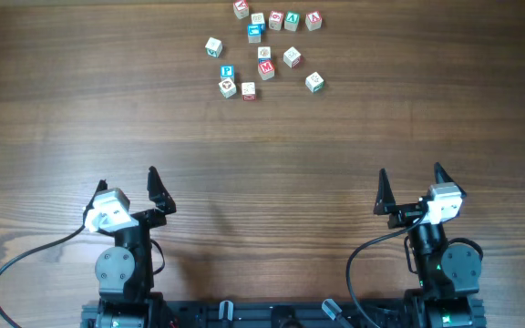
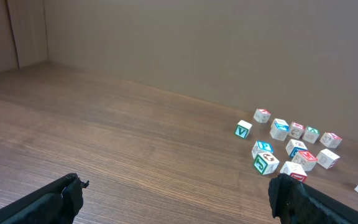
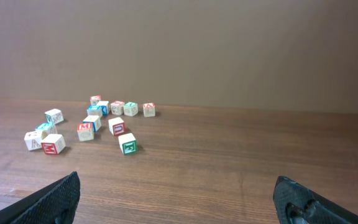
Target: Form a horizontal line
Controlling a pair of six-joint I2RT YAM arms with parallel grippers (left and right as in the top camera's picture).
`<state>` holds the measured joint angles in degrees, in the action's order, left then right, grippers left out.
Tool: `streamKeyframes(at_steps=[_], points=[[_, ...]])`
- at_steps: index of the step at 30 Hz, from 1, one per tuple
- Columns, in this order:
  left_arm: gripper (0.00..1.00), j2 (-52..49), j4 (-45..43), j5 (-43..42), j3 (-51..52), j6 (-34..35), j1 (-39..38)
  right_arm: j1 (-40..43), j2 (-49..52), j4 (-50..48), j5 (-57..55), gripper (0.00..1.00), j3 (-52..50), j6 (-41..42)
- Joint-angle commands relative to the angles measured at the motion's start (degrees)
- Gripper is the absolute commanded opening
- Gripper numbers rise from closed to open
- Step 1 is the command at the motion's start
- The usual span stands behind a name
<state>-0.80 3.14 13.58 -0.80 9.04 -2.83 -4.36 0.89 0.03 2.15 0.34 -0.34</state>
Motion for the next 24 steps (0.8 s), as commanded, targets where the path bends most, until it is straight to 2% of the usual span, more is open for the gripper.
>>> streamKeyframes(at_steps=[1, 13, 15, 20, 24], points=[[1.0, 0.35, -0.17, -0.52, 0.48, -1.14, 0.39, -0.09, -0.46, -0.04, 0.9, 1.0, -0.04, -0.74], [1.0, 0.31, -3.78, 1.77, 0.48, -1.57, 0.37, -0.09, -0.46, -0.04, 0.9, 1.0, -0.04, -0.76], [1.0, 0.31, -5.99, -1.38, 0.48, 0.39, 0.37, -0.09, -0.46, -0.04, 0.9, 1.0, -0.04, -0.76], [1.0, 0.28, -10.99, -17.03, -2.19, 0.52, 0.37, -0.09, -0.46, -0.04, 0.9, 1.0, -0.04, -0.74], [1.0, -1.31, -9.46, -17.33, -8.74, 1.99, 0.39, -0.09, -0.46, -0.04, 0.9, 0.99, -0.04, -0.76]])
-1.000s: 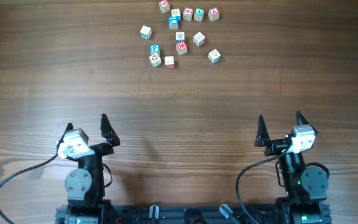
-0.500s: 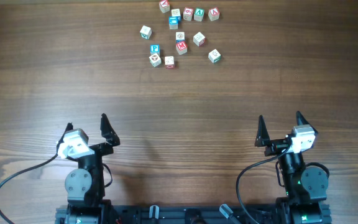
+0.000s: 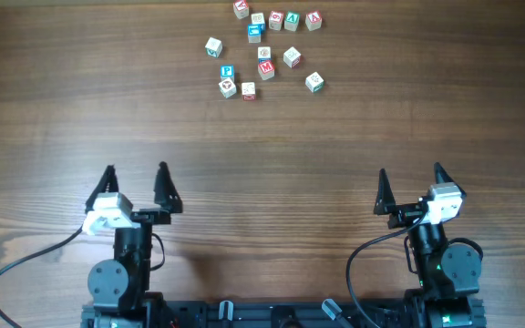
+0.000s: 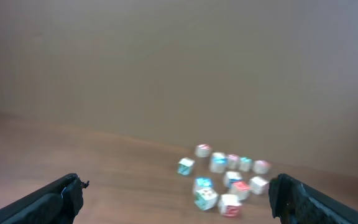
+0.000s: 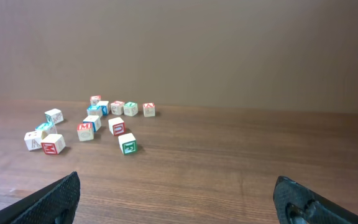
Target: Form a horizontal line
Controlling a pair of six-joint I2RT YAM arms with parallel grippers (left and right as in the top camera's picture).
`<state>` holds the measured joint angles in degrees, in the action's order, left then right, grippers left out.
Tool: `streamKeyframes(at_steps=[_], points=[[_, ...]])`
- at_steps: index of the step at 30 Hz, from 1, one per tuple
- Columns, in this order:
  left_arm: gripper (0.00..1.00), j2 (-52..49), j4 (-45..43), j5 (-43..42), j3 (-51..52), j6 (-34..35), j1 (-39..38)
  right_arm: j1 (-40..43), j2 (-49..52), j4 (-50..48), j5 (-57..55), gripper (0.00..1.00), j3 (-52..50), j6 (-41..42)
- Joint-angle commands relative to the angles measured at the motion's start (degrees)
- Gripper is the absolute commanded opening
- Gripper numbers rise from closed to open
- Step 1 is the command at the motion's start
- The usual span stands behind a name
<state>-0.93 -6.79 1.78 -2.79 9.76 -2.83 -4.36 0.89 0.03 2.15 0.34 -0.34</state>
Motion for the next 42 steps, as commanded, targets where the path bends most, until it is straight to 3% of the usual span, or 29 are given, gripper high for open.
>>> streamKeyframes(at_steps=[1, 8, 16, 23, 32, 36, 42], points=[[1.0, -2.01, 1.14, -5.35, -8.68, 0.92, 0.39, -0.09, -0.46, -0.04, 0.9, 1.0, -0.04, -0.76], [1.0, -13.25, 5.53, -5.4, -23.67, 0.94, 0.39, -0.09, -0.46, -0.04, 0.9, 1.0, -0.04, -0.76], [1.0, -34.64, 11.69, -8.76, -42.29, 0.98, 0.39, -0.09, -0.46, -0.04, 0.9, 1.0, -0.04, -0.76], [1.0, -55.56, 27.74, -12.72, -65.72, 1.18, 0.37, -0.09, -0.46, -0.04, 0.9, 1.0, -0.04, -0.76], [1.0, -80.41, 39.06, -12.92, -94.84, 1.18, -1.99, -0.09, -0.46, -0.04, 0.9, 1.0, -0.04, -0.79], [1.0, -89.53, 38.86, -12.85, -101.31, 1.11, -4.87, -0.09, -0.46, -0.07, 0.92, 1.0, -0.04, -0.76], [1.0, -98.33, 34.62, -12.83, -101.55, 1.11, -7.74, -0.09, -0.46, -0.07, 0.92, 1.0, -0.04, -0.76]])
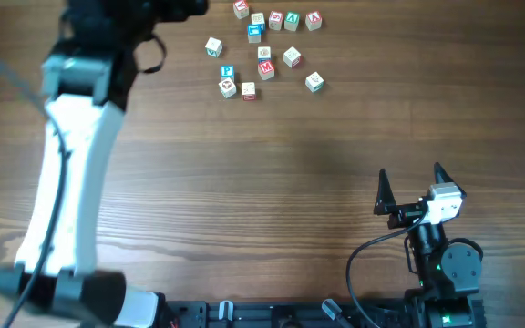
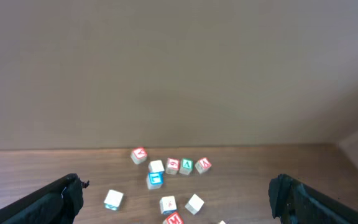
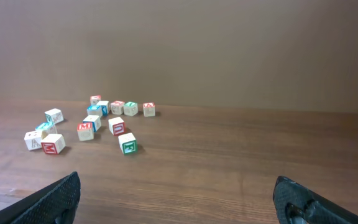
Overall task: Form a horizontal line
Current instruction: 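Reach the left gripper forward to the block cluster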
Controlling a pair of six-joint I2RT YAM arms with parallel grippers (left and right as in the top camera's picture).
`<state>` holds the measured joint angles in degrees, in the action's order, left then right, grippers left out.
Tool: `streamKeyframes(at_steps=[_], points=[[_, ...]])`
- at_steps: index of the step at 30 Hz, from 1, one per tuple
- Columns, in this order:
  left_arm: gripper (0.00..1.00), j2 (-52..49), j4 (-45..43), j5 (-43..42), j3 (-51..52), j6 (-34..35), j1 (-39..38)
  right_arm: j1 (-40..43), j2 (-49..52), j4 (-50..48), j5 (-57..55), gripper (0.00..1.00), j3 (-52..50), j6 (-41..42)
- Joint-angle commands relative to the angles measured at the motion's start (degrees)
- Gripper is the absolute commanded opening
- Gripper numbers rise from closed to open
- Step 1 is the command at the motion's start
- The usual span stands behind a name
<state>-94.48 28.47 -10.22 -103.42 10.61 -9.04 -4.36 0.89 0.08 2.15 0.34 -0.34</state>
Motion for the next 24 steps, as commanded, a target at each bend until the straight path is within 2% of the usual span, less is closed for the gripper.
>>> streamKeyframes(at_steps=[1, 10, 15, 21, 24], points=[[1.0, -5.9, -0.13, -0.13, -0.83, 0.07, -1.7, -0.09, -0.46, -0.11, 0.9, 1.0, -0.04, -0.79], [1.0, -20.83, -2.58, 0.76, -0.79, 0.61, -1.73, -0.09, -0.46, -0.11, 0.9, 1.0, -0.04, -0.76], [1.0, -29.35, -3.17, 3.26, -0.79, 4.22, -1.79, -0.09, -0.46, -0.11, 0.9, 1.0, -0.04, -0.76], [0.98, -34.99, -3.56, 3.28, -0.79, 6.82, -1.77, -0.09, -0.46, -0.11, 0.9, 1.0, -0.04, -0.76], [0.94, -36.33, -2.71, 3.28, -0.79, 6.82, -1.97, -0.09, -0.46, -0.11, 0.9, 1.0, -0.04, -0.76]])
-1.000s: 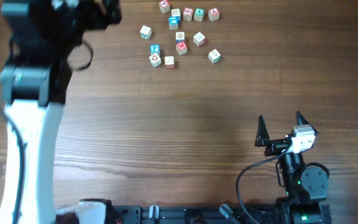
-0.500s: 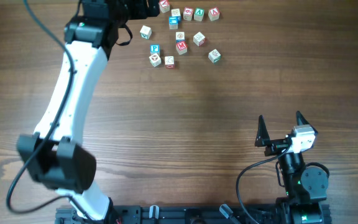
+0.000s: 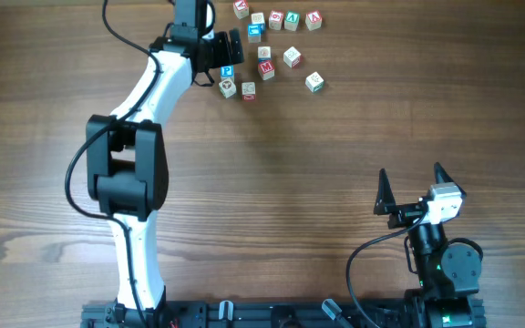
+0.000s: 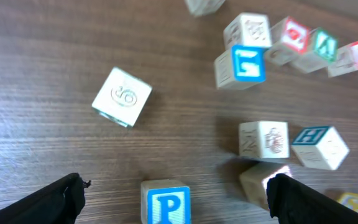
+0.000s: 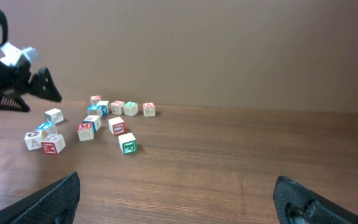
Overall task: Form a horizontal line
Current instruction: 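Reach the left gripper forward to the block cluster, then grasp the blue 'P' block with the left gripper and lift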
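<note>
Several lettered cubes [image 3: 266, 68] lie scattered at the table's far middle, some in a short row [image 3: 292, 18] at the back. My left gripper [image 3: 221, 53] hangs open, low over the cluster's left side. In the left wrist view the blue P cube [image 4: 165, 202] lies between its spread fingertips, with a white cube [image 4: 122, 96] further ahead to the left. My right gripper [image 3: 410, 175] stands open near the front right, nothing between its fingers [image 5: 55, 199]. From there the cubes [image 5: 128, 144] show far off to the left.
The left arm [image 3: 126, 155] stretches from the front left across the table to the cubes. A brown wall [image 5: 229, 50] stands behind the table's far edge. Bare wooden tabletop [image 3: 335, 137] lies between the cluster and the right gripper.
My left gripper was high at the far left, seeing the cubes from a distance. Now it is low at the cluster's left side, with the P cube between its open fingers. No cube has moved.
Both grippers stood open near the front edge, the cubes scattered at the far middle. The left gripper then turned toward them, was later stretched high over the far left, and now sits low over the P cube. The right arm has stayed still.
</note>
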Controlling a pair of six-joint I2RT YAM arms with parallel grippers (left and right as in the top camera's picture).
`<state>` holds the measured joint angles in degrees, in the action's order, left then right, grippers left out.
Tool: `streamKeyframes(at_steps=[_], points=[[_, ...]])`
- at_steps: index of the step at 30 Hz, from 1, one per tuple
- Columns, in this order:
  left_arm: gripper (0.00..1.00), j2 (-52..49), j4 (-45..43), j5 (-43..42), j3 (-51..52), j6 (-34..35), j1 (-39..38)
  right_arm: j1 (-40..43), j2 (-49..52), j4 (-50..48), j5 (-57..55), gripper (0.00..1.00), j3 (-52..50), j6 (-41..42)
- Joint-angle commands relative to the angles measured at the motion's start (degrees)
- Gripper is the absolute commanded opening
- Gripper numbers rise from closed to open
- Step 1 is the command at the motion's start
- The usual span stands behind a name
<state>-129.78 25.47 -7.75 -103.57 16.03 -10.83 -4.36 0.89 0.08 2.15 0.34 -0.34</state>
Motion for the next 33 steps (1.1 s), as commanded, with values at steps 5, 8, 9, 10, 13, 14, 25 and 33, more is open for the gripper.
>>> streamKeyframes(at_steps=[5, 8, 9, 10, 13, 14, 25, 33], points=[[0.83, -1.27, 2.69, 0.83, -0.57, 1.4, -0.59, -0.09, -0.46, -0.11, 0.9, 1.0, -0.04, -0.76], [0.81, -1.29, 3.02, 1.25, -0.24, 3.39, -0.7, -0.09, -0.46, -0.11, 0.9, 1.0, -0.04, -0.76], [0.81, -1.29, 2.78, 1.6, -0.07, 4.42, -0.7, -0.09, -0.46, -0.11, 0.9, 1.0, -0.04, -0.74], [0.81, -1.29, 2.49, 1.64, 0.07, 4.68, -0.7, -0.09, -0.46, -0.11, 0.9, 1.0, -0.04, -0.76], [0.82, -1.31, 2.16, 2.32, 0.17, 5.09, -0.7, -0.09, -0.46, -0.11, 0.9, 1.0, -0.04, -0.76], [0.82, -1.46, 2.16, 2.8, 0.17, 5.68, -0.7, -0.09, -0.46, -0.11, 0.9, 1.0, -0.04, -0.76], [0.85, -5.9, 2.08, 2.93, 0.17, 5.42, -0.68, -0.09, -0.46, -0.11, 0.9, 1.0, -0.04, -0.76], [0.56, -5.9, 2.19, 2.89, 0.17, 5.44, -0.7, -0.09, -0.46, -0.11, 0.9, 1.0, -0.04, -0.76]])
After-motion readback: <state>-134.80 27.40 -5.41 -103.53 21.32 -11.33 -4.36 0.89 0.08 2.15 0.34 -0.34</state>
